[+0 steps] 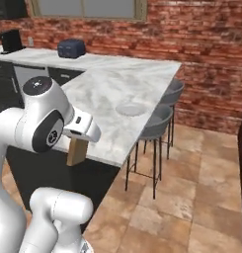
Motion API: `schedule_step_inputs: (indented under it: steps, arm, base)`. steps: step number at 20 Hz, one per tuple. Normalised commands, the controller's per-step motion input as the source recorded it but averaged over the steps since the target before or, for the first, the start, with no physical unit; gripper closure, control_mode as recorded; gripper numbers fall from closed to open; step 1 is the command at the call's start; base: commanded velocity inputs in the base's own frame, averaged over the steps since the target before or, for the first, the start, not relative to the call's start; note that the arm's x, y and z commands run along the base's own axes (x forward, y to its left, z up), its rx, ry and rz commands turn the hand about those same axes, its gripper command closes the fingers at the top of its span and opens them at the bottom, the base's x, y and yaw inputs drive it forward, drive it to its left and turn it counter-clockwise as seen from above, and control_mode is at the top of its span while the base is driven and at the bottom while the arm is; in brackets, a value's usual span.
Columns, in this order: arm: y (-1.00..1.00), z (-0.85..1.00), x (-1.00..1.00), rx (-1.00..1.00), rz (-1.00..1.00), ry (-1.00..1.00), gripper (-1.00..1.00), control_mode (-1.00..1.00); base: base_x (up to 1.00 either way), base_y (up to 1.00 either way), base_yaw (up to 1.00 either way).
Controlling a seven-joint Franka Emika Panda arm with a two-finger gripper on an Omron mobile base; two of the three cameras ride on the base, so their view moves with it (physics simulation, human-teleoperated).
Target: Start the toaster. Once the lever pops up, take the bread to the plate on the dining counter.
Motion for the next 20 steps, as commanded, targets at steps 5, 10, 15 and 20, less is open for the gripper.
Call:
schedule_step_inputs:
  steps: [5, 10, 15, 20]
  arm:
    - [0.0, 0.0, 0.0, 0.0, 0.0, 0.0, 1.0, 1.0]
    - [0.0, 0.0, 0.0, 0.0, 0.0, 0.0, 1.0, 1.0]
    - [0.0, 0.0, 0.0, 0.0, 0.0, 0.0, 1.0, 1.0]
    - [0.0, 0.0, 0.0, 0.0, 0.0, 0.0, 1.0, 1.0]
  base:
    - [0.01, -0.49, 0.55]
    - [0.0, -0.31, 0.6]
    - [0.0, -0.33, 0.66]
    - [-0.16, -0.56, 0.55]
